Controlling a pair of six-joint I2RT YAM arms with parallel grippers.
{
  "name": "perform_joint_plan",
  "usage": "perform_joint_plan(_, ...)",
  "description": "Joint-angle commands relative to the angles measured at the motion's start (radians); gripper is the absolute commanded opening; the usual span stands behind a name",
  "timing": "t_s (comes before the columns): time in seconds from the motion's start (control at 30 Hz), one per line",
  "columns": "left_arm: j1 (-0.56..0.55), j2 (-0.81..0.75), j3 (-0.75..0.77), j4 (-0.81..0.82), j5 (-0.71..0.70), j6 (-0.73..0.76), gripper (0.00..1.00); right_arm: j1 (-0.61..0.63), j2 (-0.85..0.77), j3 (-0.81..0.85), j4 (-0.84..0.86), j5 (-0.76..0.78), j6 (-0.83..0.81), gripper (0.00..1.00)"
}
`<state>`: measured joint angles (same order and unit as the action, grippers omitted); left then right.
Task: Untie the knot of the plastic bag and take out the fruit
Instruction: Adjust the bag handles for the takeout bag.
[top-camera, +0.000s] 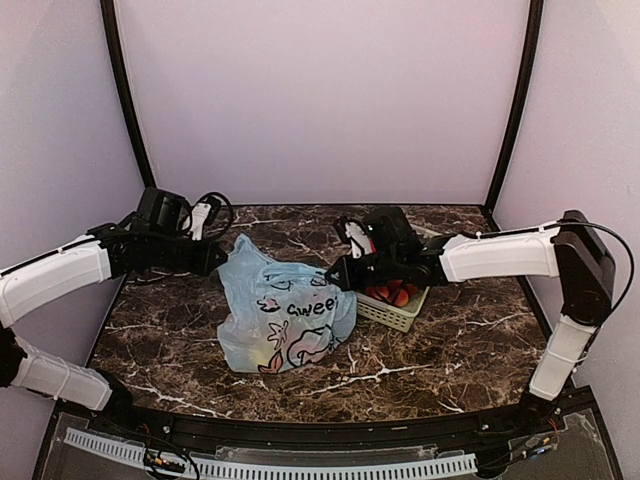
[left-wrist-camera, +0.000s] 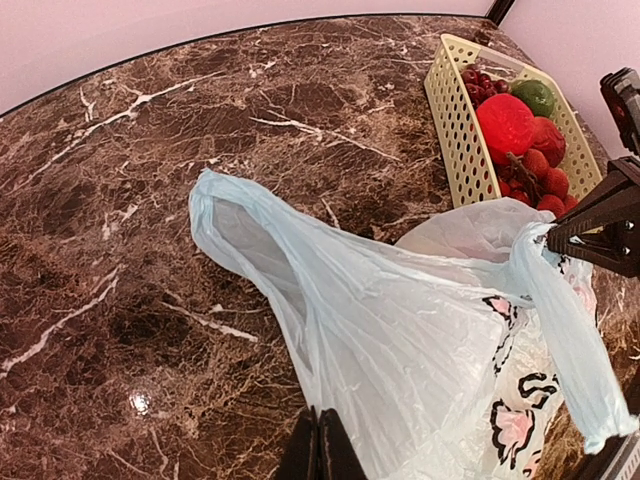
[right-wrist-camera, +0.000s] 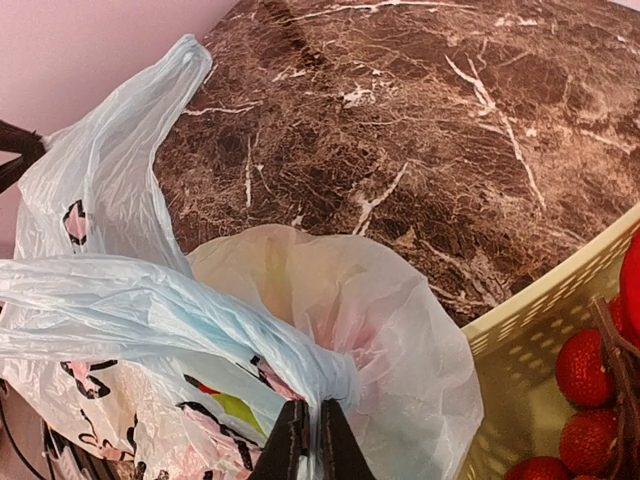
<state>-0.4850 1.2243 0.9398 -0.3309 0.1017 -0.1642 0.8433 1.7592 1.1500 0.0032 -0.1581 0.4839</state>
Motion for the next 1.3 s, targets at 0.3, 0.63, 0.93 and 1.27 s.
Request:
perform_joint_plan(0.3,0.018,-0.019,0.111,-0.058,0.113,-0.074,0.59,0.004,-0.138,-0.031,0.093,-0.087,-0.177,0.64)
perform_joint_plan(0.63,0.115,0.113,0.173,0.017,0.228,-0.17,0.87,0.074,-0.032,0.154,-0.028,-0.183,-0.447,0.89)
perform_joint_plan(0.93,0.199,0.26,0.196,0.14,0.328,-0.287,0.91,0.123,0.057,0.285,-0.094,-0.295,-0.64,0.96)
perform_joint_plan(1.27,0.221,0.37,0.184,0.242,0.362,-0.361,0.93,0.147,0.154,0.414,-0.205,-0.335,-0.77,0.96)
